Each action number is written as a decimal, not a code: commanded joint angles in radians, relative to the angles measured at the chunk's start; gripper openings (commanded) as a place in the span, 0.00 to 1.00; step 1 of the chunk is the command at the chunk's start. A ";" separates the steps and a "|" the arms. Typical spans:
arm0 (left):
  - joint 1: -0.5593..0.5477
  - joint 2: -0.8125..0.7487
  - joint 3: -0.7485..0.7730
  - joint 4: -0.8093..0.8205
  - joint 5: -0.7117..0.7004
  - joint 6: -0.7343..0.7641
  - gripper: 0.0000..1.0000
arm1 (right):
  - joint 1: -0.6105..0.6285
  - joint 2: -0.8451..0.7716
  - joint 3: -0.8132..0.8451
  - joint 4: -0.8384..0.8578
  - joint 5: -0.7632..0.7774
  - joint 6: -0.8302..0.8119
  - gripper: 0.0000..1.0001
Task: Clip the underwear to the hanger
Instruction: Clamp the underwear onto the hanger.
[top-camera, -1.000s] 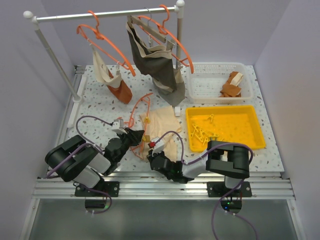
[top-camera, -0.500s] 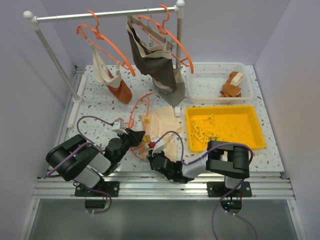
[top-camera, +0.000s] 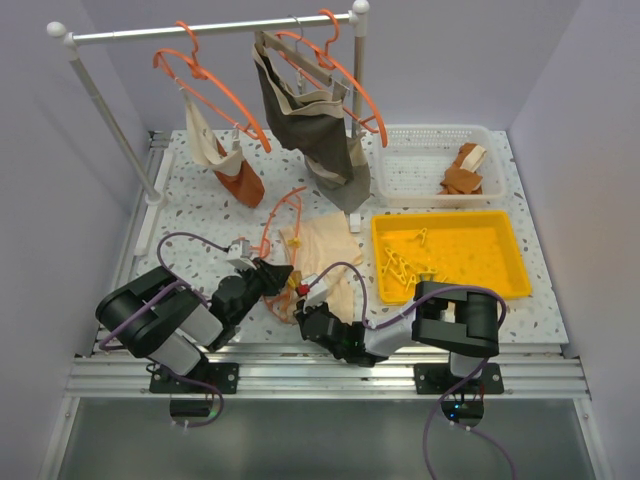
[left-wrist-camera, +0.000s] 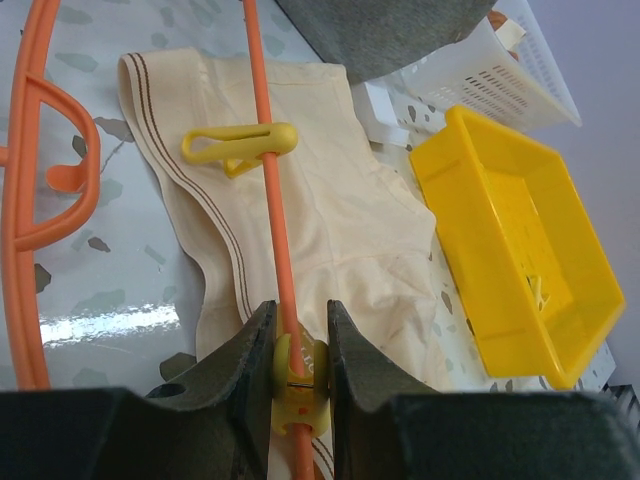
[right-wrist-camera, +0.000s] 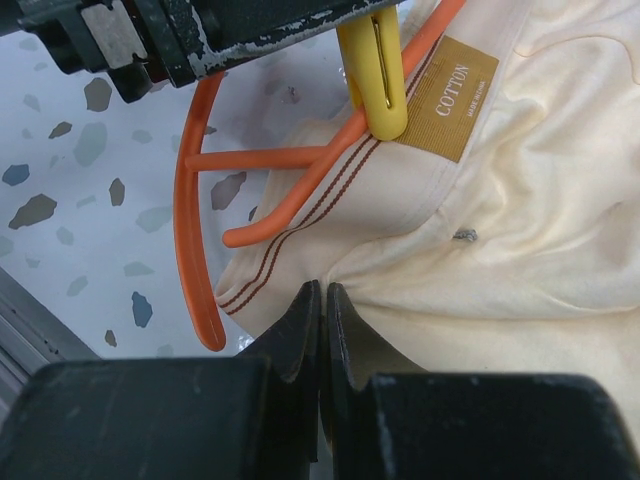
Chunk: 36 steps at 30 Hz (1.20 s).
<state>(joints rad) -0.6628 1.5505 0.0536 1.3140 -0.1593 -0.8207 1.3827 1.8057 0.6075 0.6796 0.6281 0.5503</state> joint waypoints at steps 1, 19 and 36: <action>0.003 0.008 -0.265 0.582 0.023 -0.015 0.00 | 0.007 0.017 -0.005 -0.153 -0.080 -0.030 0.00; 0.003 0.029 -0.255 0.582 0.040 -0.069 0.00 | 0.024 0.001 0.006 -0.233 -0.107 -0.047 0.00; 0.003 0.097 -0.242 0.582 0.101 -0.118 0.11 | 0.032 -0.003 0.020 -0.252 -0.087 -0.053 0.00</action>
<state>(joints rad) -0.6628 1.6436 0.0536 1.3151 -0.0845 -0.9268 1.3956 1.7897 0.6407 0.5888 0.6071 0.4999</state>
